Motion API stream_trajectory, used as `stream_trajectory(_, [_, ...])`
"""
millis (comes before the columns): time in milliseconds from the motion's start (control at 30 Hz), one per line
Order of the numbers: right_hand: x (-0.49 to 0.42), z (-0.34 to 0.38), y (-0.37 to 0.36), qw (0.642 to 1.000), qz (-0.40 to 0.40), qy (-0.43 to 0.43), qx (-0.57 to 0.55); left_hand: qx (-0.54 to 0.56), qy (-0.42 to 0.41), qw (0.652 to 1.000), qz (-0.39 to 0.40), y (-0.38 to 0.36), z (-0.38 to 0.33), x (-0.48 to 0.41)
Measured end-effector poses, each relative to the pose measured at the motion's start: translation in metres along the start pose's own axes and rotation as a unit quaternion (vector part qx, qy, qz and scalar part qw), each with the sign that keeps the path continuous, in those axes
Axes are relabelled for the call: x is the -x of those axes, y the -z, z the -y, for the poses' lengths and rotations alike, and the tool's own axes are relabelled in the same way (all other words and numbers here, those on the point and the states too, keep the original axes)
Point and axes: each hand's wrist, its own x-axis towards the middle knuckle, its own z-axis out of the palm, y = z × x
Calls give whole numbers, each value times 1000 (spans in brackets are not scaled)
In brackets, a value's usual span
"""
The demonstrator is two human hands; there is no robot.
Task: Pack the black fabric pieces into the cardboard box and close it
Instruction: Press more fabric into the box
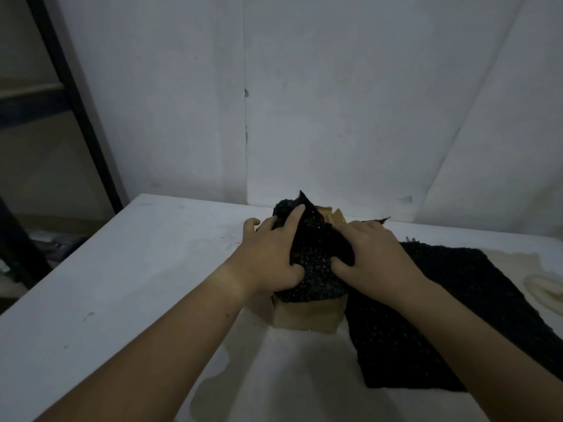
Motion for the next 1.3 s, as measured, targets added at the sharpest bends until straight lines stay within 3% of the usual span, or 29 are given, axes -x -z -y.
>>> stream_trajectory(100, [0,4,-4,999,-11,34,40,-86,-9,995,-47,1,-4,2])
stream_trajectory(233, [-2,3,-8,995,65,28,63,-143,-36,985,-89,-2,-4,4])
stream_trajectory(433, [-26,11,-6,968,231,-11,99,-129,66,988,45,0,-7,-2])
stream_trajectory(533, [-34,12,-7,958,266,-15,104,-128,92,983,94,2,-7,-11])
stream_trajectory(600, [-30,10,-3,968,239,5,76,-118,104,981,113,1,-7,-13])
stream_trajectory(633, [-26,7,0,981,189,20,43,-119,107,980,117,0,-8,-13])
stream_trajectory(733, [-8,-10,5,996,-54,2,-65,-130,97,981,107,-1,-9,-12])
stream_trajectory(767, [-2,-15,7,992,-85,-39,-85,-126,94,982,101,-1,-9,-11])
stream_trajectory(833, [7,-23,6,985,-21,-125,-116,-109,86,986,88,-1,-11,-7])
stream_trajectory(900, [11,-22,2,982,50,-137,-121,-91,75,991,60,-1,-12,-4])
stream_trajectory(1033, [14,-5,4,993,-68,-54,-76,-74,46,996,-20,-8,-10,2])
stream_trajectory(1167, [11,2,7,997,-63,43,-14,-86,37,995,-43,-12,-9,3])
stream_trajectory(1233, [8,0,8,997,-74,35,3,-98,33,993,-55,-14,-8,3])
stream_trajectory(1300, [6,-5,7,996,-79,-41,-5,-107,25,992,-67,-16,-7,4])
